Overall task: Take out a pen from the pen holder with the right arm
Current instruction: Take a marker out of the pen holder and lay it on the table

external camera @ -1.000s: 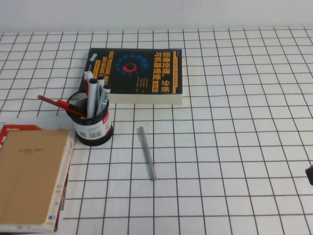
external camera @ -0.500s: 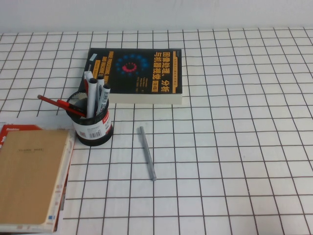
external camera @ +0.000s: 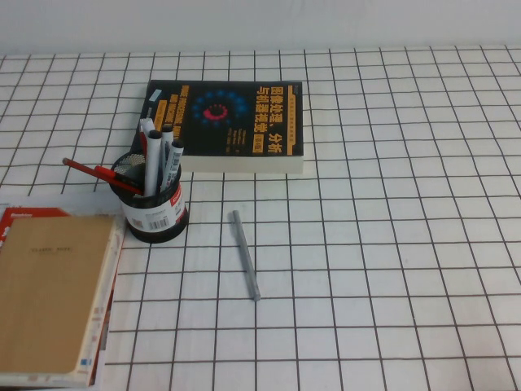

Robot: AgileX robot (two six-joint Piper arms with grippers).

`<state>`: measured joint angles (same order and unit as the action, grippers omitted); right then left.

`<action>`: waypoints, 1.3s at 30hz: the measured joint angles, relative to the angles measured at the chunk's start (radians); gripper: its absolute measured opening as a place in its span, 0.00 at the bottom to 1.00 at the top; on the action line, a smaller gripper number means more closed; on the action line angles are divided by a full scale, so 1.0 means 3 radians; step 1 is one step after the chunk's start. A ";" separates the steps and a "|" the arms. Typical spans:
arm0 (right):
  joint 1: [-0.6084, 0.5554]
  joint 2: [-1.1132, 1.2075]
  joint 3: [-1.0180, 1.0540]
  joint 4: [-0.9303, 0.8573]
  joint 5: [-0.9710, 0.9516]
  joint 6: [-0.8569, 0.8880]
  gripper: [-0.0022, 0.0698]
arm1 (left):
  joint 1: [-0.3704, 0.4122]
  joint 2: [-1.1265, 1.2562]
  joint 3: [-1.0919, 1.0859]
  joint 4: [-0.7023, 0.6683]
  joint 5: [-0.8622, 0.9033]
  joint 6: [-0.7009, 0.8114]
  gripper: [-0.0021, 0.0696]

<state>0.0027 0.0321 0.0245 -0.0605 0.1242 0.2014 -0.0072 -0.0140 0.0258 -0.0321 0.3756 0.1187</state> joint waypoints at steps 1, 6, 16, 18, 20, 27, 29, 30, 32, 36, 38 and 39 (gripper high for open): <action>0.0000 -0.0063 0.0000 -0.0002 0.0062 0.0000 0.01 | 0.0000 0.0000 0.0000 0.0000 0.0000 0.0000 0.02; 0.0000 -0.0133 0.0003 -0.0002 0.0324 0.0000 0.01 | 0.0000 0.0000 0.0000 0.0000 0.0000 0.0000 0.02; 0.0000 -0.0133 0.0003 0.0010 0.0437 -0.0018 0.01 | 0.0000 0.0000 0.0000 0.0000 0.0000 0.0000 0.02; 0.0000 -0.0133 0.0003 0.0179 0.0493 -0.0238 0.01 | 0.0000 0.0000 0.0000 0.0000 0.0000 0.0000 0.02; 0.0000 -0.0133 0.0003 0.0394 0.0537 -0.0573 0.01 | 0.0000 0.0000 0.0000 0.0000 0.0000 0.0000 0.02; 0.0000 -0.0133 0.0008 0.0644 0.0751 -0.0860 0.01 | 0.0000 0.0000 0.0000 0.0000 0.0000 0.0000 0.02; 0.0000 -0.0133 0.0008 0.0657 0.0753 -0.0866 0.01 | 0.0000 0.0000 0.0000 0.0000 0.0000 0.0000 0.02; 0.0000 -0.0133 0.0008 0.0660 0.0759 -0.0873 0.01 | 0.0000 0.0000 0.0000 0.0000 0.0000 0.0000 0.02; 0.0000 -0.0133 0.0008 0.0665 0.0759 -0.0873 0.01 | 0.0000 0.0000 0.0000 0.0000 0.0000 0.0000 0.02; 0.0000 -0.0133 0.0008 0.0676 0.0765 -0.0873 0.01 | 0.0000 0.0000 0.0000 0.0000 0.0000 0.0000 0.02; 0.0000 -0.0133 0.0008 0.0676 0.0772 -0.0873 0.01 | 0.0000 0.0000 0.0000 0.0000 0.0000 0.0000 0.02; 0.0000 -0.0133 0.0008 0.0681 0.0772 -0.0879 0.01 | 0.0000 0.0000 0.0000 0.0000 0.0000 0.0000 0.02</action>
<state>0.0027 -0.0079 0.0269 0.1439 0.3557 -0.0622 -0.0072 -0.0140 0.0258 -0.0321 0.3756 0.1187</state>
